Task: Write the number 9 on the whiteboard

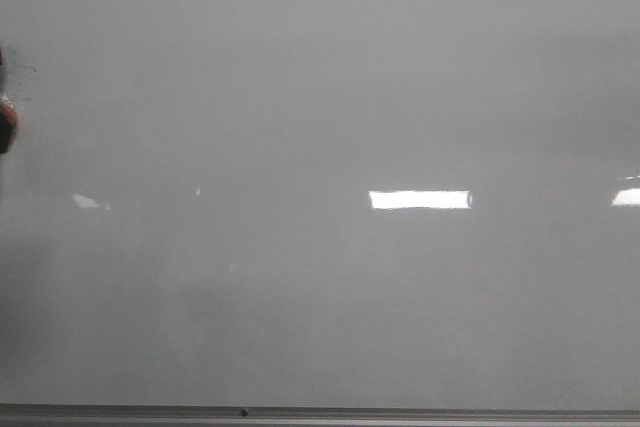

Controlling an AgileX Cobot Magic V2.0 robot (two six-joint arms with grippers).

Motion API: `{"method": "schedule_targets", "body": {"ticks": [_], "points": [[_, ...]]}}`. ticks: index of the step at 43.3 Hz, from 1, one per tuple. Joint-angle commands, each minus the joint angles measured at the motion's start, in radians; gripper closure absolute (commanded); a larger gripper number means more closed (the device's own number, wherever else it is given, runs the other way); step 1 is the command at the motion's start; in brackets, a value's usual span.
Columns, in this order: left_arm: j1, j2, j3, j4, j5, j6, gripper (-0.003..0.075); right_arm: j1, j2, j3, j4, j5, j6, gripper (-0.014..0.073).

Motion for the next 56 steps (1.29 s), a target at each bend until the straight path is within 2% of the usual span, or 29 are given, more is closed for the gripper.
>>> {"method": "schedule_targets", "body": {"ticks": [1,9,15,32,37,39,44,53,56], "points": [[-0.006,0.077,-0.037,-0.011,-0.195,0.000,0.0111,0.001,0.013,-0.036,-0.009,-0.073,-0.005,0.0095],[-0.006,0.198,-0.037,-0.011,-0.367,0.000,0.0115,0.001,0.013,-0.036,-0.009,-0.073,-0.005,0.0095],[-0.006,0.249,-0.037,-0.011,-0.443,0.000,0.0188,0.001,0.013,-0.036,-0.009,-0.073,-0.005,0.0095],[-0.006,0.287,-0.037,-0.011,-0.463,0.000,0.0624,0.001,0.013,-0.036,-0.009,-0.073,-0.005,0.0095],[-0.006,0.287,-0.037,-0.011,-0.463,0.000,0.0725,0.001,0.013,-0.036,-0.009,-0.073,-0.005,0.0095],[-0.006,0.285,-0.037,-0.011,-0.456,0.000,0.0738,0.001,0.013,-0.036,-0.009,-0.073,-0.005,0.0095],[-0.006,0.247,-0.041,-0.011,-0.352,-0.002,0.0739,0.001,0.013,-0.036,-0.009,-0.073,-0.005,0.0095],[-0.010,0.120,-0.168,-0.011,0.203,0.001,0.0739,0.001,0.044,-0.065,0.049,0.056,-0.005,0.0095],[-0.023,0.091,-0.226,-0.011,0.352,0.039,0.0739,0.001,0.082,-0.087,0.066,0.102,-0.010,0.0095]]}}
